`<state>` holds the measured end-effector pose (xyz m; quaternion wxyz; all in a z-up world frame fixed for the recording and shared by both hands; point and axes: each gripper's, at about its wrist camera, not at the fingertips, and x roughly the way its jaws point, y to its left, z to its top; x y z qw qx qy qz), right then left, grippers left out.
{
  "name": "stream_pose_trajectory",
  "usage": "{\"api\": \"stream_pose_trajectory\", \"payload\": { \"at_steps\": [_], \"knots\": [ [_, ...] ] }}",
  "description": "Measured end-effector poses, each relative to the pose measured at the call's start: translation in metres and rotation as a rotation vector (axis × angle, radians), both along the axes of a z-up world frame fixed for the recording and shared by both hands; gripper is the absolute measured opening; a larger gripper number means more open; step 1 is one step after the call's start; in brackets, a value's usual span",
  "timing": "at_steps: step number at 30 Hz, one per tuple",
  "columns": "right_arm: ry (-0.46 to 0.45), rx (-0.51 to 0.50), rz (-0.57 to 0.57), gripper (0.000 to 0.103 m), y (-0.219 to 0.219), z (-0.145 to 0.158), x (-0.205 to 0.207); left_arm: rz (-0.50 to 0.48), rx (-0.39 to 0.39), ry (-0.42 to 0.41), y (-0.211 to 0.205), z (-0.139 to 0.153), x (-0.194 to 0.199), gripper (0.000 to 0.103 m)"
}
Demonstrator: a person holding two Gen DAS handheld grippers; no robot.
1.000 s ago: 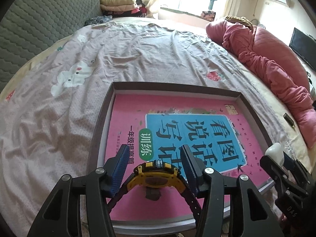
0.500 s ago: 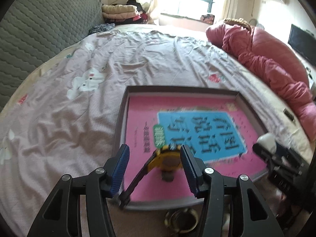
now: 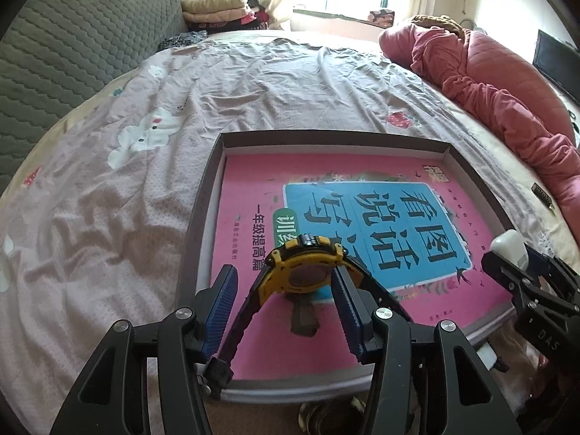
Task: Organize rigid objects
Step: 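Lift the watch with the left gripper while the right carries the earbud case over the box, then lower the watch onto the pink book and open the left gripper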
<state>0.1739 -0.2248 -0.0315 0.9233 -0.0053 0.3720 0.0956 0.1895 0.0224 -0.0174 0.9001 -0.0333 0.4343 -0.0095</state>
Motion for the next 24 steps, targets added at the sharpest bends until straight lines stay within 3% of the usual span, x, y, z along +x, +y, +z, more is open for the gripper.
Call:
{"api": "stream_pose_trajectory", "payload": {
  "at_steps": [16,24],
  "knots": [
    [0.058,-0.094,0.004,0.06,0.011,-0.004,0.01,0.026,-0.005,0.025,0.005,-0.016,0.027,0.055],
    [0.149,-0.191,0.008,0.06,0.022,-0.009,0.021,0.021,-0.026,0.009,0.008,-0.009,0.018,0.055]
  ]
}}
